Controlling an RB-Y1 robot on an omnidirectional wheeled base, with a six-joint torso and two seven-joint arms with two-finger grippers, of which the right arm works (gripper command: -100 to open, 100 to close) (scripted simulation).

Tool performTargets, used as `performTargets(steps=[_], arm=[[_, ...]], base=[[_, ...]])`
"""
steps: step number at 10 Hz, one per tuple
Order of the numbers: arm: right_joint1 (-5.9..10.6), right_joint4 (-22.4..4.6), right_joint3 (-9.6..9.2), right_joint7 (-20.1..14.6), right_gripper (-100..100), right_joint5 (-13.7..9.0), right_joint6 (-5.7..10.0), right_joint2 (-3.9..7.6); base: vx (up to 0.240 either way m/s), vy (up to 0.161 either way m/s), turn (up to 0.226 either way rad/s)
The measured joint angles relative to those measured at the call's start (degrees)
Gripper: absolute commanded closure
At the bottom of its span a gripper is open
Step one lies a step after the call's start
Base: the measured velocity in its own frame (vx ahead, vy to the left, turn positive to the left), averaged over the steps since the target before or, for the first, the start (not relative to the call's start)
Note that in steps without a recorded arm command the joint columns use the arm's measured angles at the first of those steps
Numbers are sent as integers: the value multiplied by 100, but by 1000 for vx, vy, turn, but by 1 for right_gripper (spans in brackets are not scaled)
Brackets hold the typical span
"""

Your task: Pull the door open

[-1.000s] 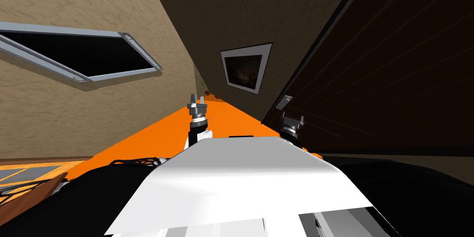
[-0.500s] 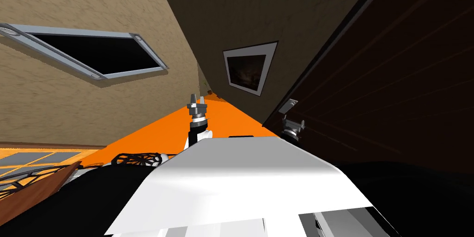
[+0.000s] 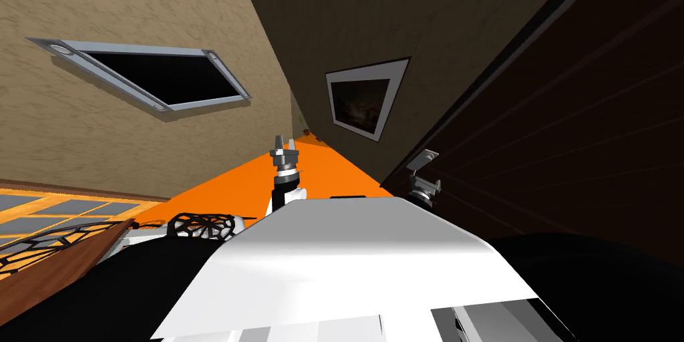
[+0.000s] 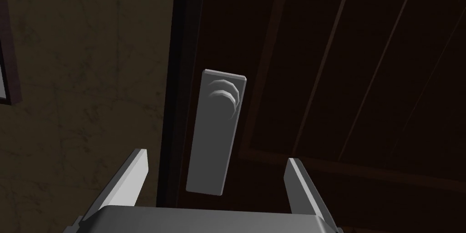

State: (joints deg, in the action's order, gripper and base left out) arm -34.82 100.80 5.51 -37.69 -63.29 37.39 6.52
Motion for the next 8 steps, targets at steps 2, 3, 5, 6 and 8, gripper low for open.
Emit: performTargets(steps=[2, 3, 5, 6, 8], arm=[[-48, -118, 3, -162, -100, -223, 40, -16], [-54, -205, 21, -267, -100, -324, 66, 11], [-13, -296, 40, -327, -100, -439, 76, -2], [18, -368, 59, -398, -100, -441, 57, 90], [93, -532, 101, -586, -100, -447, 6, 278]], base=[[74, -89, 107], [78, -83, 119], [53, -34, -18], [122, -13, -65], [95, -5, -51]])
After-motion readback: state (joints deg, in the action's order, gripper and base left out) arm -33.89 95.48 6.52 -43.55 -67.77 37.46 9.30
